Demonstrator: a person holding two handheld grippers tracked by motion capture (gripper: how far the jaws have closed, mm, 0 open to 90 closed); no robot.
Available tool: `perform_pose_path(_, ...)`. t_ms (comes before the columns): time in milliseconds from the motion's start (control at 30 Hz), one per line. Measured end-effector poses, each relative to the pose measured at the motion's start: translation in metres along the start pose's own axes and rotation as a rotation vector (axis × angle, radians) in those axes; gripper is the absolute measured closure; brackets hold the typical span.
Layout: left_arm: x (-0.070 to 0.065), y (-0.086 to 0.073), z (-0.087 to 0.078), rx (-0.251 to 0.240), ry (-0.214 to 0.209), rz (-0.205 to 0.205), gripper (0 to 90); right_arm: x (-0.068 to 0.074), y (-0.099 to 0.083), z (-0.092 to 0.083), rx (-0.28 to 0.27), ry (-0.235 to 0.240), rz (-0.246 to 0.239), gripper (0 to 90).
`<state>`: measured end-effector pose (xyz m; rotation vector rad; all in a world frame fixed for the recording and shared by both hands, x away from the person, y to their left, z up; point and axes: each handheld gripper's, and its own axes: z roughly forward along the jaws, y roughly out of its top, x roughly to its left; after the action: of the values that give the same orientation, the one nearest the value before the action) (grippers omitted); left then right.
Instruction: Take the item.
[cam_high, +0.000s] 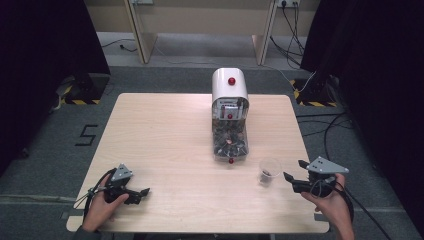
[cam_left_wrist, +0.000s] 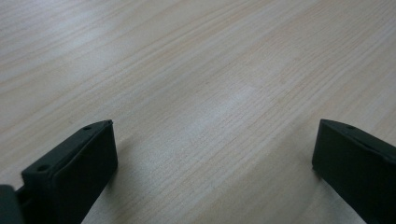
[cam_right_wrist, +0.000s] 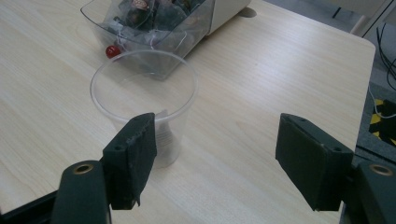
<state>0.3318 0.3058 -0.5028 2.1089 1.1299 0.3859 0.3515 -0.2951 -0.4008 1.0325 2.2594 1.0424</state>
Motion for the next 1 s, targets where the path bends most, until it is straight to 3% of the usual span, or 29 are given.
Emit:
perform_pose_path(667,0.0,0.0,0.0,0.0,0.0,0.0,0.0,0.012,-0.022,0.001,0.027,0.012,-0.002,29.4)
perform_pose_path(1000,0.0,0.0,0.0,0.0,0.0,0.0,0.0,0.027,-0.041,0.007,0.034,0.015,0.03,27.4)
